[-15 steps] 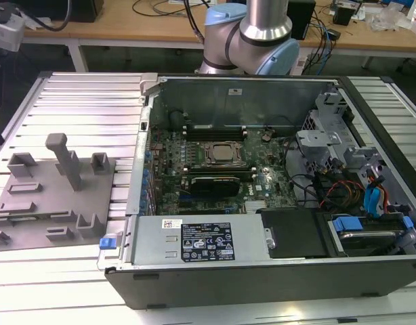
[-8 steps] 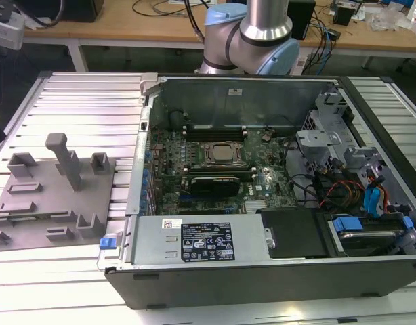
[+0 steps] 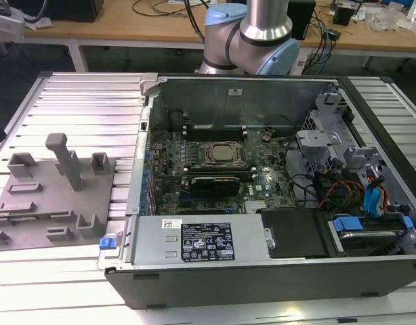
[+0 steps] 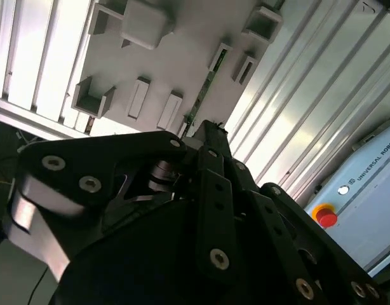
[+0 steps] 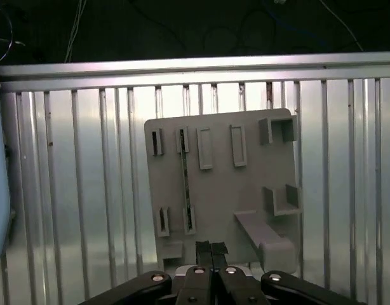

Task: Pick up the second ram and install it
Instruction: 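Pick up the second ram and move it above second insertion slot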

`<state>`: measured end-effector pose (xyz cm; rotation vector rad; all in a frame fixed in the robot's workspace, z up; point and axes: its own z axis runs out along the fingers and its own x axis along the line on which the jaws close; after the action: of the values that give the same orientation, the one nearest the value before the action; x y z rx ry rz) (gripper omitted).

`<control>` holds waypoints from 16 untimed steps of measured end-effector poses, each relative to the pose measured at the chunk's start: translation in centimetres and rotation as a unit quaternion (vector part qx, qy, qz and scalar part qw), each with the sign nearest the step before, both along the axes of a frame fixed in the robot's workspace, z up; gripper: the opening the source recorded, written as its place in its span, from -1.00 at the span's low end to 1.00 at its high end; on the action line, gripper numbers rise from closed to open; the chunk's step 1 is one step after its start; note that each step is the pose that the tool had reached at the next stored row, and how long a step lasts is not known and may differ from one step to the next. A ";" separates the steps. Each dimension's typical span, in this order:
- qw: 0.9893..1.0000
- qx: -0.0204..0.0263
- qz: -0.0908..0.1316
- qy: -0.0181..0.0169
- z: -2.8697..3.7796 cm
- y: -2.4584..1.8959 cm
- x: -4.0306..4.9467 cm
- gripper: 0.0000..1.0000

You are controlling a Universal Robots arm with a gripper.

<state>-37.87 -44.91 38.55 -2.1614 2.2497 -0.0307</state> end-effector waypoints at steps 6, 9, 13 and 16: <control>1.000 0.000 0.001 0.000 0.00 -0.02 -0.05 -0.40; 1.000 0.000 0.001 0.000 0.00 -0.23 -0.17 -0.40; 1.000 0.000 0.001 0.000 -0.20 -0.61 -0.30 -0.40; 1.000 0.000 0.001 0.000 -0.63 -1.07 -0.42 -0.40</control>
<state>-38.29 -45.98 37.92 -2.1630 2.2482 -0.0313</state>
